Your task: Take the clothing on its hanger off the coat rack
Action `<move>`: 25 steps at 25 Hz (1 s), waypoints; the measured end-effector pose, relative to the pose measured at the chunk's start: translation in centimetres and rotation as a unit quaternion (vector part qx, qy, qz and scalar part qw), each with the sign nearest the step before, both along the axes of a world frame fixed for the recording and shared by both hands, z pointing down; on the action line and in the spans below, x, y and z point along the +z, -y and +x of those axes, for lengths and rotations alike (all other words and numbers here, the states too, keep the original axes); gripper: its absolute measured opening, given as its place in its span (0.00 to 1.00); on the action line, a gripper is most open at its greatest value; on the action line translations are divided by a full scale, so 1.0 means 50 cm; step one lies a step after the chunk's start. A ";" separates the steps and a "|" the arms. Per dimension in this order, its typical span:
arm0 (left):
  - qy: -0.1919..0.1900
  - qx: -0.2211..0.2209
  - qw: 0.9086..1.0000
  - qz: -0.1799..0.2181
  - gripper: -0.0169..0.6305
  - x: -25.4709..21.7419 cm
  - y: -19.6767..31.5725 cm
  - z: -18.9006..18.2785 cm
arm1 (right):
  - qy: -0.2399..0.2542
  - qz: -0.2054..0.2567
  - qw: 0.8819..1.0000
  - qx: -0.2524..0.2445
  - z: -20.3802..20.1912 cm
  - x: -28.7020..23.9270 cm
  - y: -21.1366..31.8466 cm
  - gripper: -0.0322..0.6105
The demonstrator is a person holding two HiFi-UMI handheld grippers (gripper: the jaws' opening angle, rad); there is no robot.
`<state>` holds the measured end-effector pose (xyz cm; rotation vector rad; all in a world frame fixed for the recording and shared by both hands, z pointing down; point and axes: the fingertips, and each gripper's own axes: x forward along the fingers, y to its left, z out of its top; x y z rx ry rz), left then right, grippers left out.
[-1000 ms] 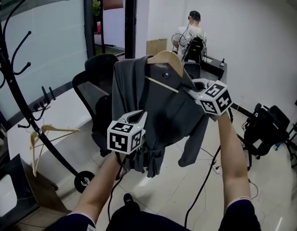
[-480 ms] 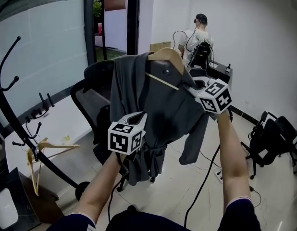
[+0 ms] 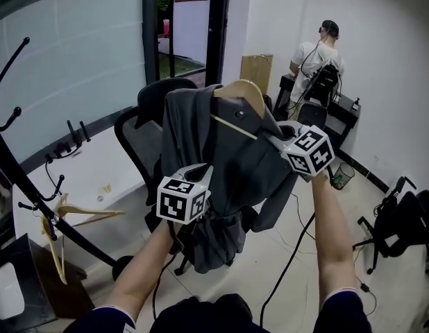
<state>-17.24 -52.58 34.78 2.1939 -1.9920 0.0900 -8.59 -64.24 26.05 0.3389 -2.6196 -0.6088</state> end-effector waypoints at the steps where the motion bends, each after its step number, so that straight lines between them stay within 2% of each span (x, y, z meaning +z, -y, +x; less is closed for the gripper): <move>1: -0.001 -0.005 1.000 -0.003 0.05 0.007 0.006 -0.008 | -0.003 -0.003 1.000 -0.008 -0.013 0.015 0.003 0.09; 8: -0.012 -0.056 0.998 -0.022 0.05 0.050 0.053 -0.051 | -0.014 -0.026 0.997 -0.069 -0.086 0.114 0.028 0.09; 15: -0.029 -0.110 0.992 -0.050 0.05 0.112 0.057 -0.092 | -0.026 -0.046 0.991 -0.120 -0.148 0.205 0.039 0.09; 25: -0.068 -0.172 0.979 -0.089 0.05 0.232 0.036 -0.118 | -0.075 -0.102 0.977 -0.172 -0.212 0.382 0.014 0.08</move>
